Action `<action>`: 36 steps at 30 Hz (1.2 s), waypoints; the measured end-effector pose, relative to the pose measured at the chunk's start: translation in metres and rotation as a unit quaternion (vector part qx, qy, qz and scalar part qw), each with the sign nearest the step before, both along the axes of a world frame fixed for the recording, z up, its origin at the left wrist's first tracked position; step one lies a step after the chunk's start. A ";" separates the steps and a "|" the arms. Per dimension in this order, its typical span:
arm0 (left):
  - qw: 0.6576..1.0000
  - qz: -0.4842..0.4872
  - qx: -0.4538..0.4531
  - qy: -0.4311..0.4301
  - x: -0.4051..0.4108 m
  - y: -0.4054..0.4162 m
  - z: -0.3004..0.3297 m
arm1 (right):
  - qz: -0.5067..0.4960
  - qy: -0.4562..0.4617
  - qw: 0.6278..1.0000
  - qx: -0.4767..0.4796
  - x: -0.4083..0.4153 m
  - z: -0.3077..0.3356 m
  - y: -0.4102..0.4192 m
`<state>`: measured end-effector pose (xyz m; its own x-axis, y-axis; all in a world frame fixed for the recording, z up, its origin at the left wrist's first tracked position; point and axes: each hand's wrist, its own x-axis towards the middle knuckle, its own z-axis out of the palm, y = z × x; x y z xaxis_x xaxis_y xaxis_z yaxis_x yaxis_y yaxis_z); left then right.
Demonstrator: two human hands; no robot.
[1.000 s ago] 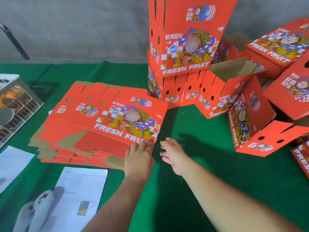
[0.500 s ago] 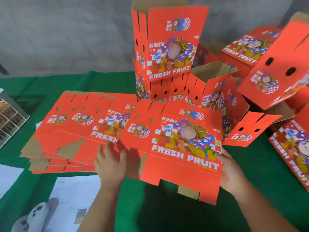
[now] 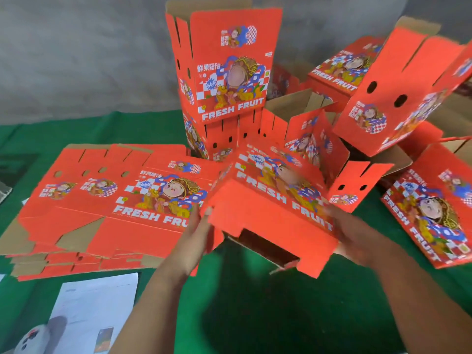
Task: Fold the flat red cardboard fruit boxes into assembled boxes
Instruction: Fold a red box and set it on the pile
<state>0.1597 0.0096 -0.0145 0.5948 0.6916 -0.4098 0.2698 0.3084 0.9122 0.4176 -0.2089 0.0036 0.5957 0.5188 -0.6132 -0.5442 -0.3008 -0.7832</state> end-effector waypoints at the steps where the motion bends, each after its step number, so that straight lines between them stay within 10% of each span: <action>1: 0.999 -0.001 -0.024 -0.024 0.009 -0.007 0.000 | 0.073 -0.015 0.997 -0.019 -0.003 0.003 0.007; 5: 0.995 0.003 0.087 -0.041 0.018 -0.027 -0.002 | 0.151 -0.090 0.981 -0.084 -0.007 0.012 0.023; 12: 0.948 0.131 -0.031 -0.288 0.041 -0.048 0.033 | 0.195 -0.062 0.976 -0.075 0.008 0.029 0.011; 19: 0.990 -0.031 0.136 -0.008 0.061 -0.073 0.049 | 0.219 -0.185 0.950 -0.125 -0.011 0.028 0.008; 24: 0.982 0.048 0.161 -0.082 0.063 -0.104 0.036 | 0.179 -0.288 0.940 -0.043 -0.010 0.013 0.017; 31: 0.978 0.154 0.033 -0.137 0.070 -0.096 0.011 | 0.282 -0.263 0.922 0.028 -0.007 0.001 0.013; 36: 0.940 0.158 -0.042 -0.299 0.072 -0.085 0.015 | 0.124 -0.340 0.932 0.003 -0.018 -0.003 0.030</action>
<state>0.2312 -0.0755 0.0003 0.5069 0.8524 -0.1281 -0.3998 0.3641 0.8412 0.3996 -0.1791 0.0010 0.7075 0.6937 -0.1353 0.1631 -0.3466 -0.9237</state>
